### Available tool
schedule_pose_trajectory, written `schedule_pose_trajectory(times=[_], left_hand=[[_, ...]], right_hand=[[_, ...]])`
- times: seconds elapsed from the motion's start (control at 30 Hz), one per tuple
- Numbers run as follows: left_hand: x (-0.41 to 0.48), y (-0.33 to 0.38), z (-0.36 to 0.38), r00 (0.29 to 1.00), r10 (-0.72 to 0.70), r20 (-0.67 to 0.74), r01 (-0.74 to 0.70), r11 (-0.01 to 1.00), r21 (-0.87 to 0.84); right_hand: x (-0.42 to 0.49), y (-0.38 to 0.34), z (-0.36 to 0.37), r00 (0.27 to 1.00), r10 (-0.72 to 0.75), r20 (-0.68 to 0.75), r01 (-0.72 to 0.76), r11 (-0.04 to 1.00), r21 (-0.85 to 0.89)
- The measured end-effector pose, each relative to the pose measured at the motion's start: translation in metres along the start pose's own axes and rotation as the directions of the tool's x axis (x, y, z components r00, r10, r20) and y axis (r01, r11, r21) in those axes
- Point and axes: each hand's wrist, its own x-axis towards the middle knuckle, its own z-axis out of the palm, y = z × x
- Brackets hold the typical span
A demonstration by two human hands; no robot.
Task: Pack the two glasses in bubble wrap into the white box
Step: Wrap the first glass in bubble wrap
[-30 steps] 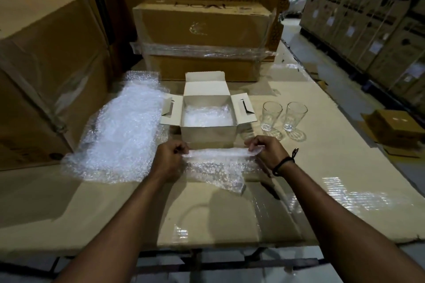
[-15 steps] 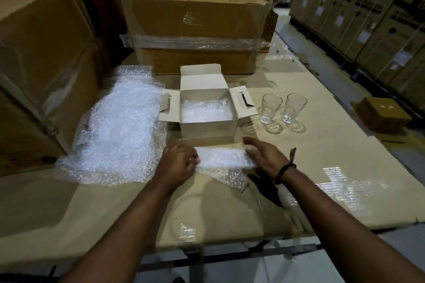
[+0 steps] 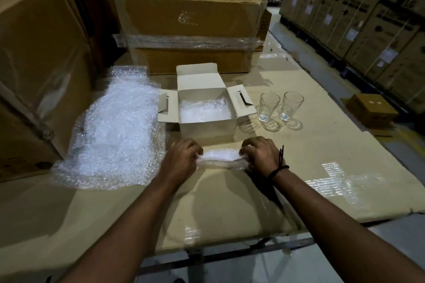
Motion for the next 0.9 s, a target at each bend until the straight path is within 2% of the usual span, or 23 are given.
schedule_pose_trajectory(times=[0.1, 0.23, 0.33, 0.47, 0.53, 0.63, 0.7, 0.77, 0.8, 0.87, 0.9], left_hand=[[-0.012, -0.007, 0.003, 0.999, 0.041, 0.033, -0.041, 0.999, -0.007], [-0.011, -0.012, 0.005, 0.995, -0.032, 0.094, 0.038, 0.998, -0.055], [-0.006, -0.009, 0.012, 0.996, -0.040, 0.079, 0.048, 0.994, -0.094], [-0.002, -0.009, 0.015, 0.995, -0.064, 0.071, 0.075, 0.983, -0.167], [0.000, -0.010, 0.016, 0.995, -0.079, 0.058, 0.089, 0.973, -0.211], [0.002, -0.003, 0.021, 0.990, -0.127, 0.068, 0.142, 0.945, -0.294], [0.007, 0.008, 0.026, 0.989, -0.140, 0.045, 0.147, 0.921, -0.361], [0.014, 0.025, 0.031, 0.980, -0.197, 0.024, 0.185, 0.861, -0.475], [0.018, 0.034, 0.036, 0.971, -0.235, 0.039, 0.219, 0.818, -0.532], [0.028, 0.048, 0.051, 0.954, -0.276, 0.116, 0.289, 0.746, -0.600], [0.033, 0.055, 0.059, 0.946, -0.282, 0.158, 0.318, 0.719, -0.619]], right_hand=[[-0.014, 0.009, 0.014, 0.990, -0.069, 0.121, 0.079, 0.993, -0.083], [0.002, -0.010, -0.005, 0.956, 0.099, 0.276, -0.069, 0.991, -0.116], [0.030, -0.035, -0.011, 0.961, 0.084, 0.264, -0.036, 0.983, -0.181], [0.049, -0.058, -0.006, 0.880, 0.176, 0.441, -0.087, 0.973, -0.215], [0.050, -0.061, -0.005, 0.879, 0.207, 0.430, -0.119, 0.968, -0.221], [0.045, -0.055, -0.006, 0.852, 0.309, 0.423, -0.275, 0.951, -0.141], [0.036, -0.043, -0.014, 0.853, 0.376, 0.361, -0.365, 0.925, -0.101], [0.022, -0.019, -0.024, 0.819, 0.498, 0.286, -0.506, 0.861, -0.053], [0.012, -0.003, -0.029, 0.775, 0.581, 0.249, -0.601, 0.800, 0.005], [-0.007, 0.031, -0.036, 0.664, 0.721, 0.197, -0.738, 0.591, 0.325], [-0.015, 0.044, -0.042, 0.589, 0.782, 0.205, -0.742, 0.423, 0.521]])
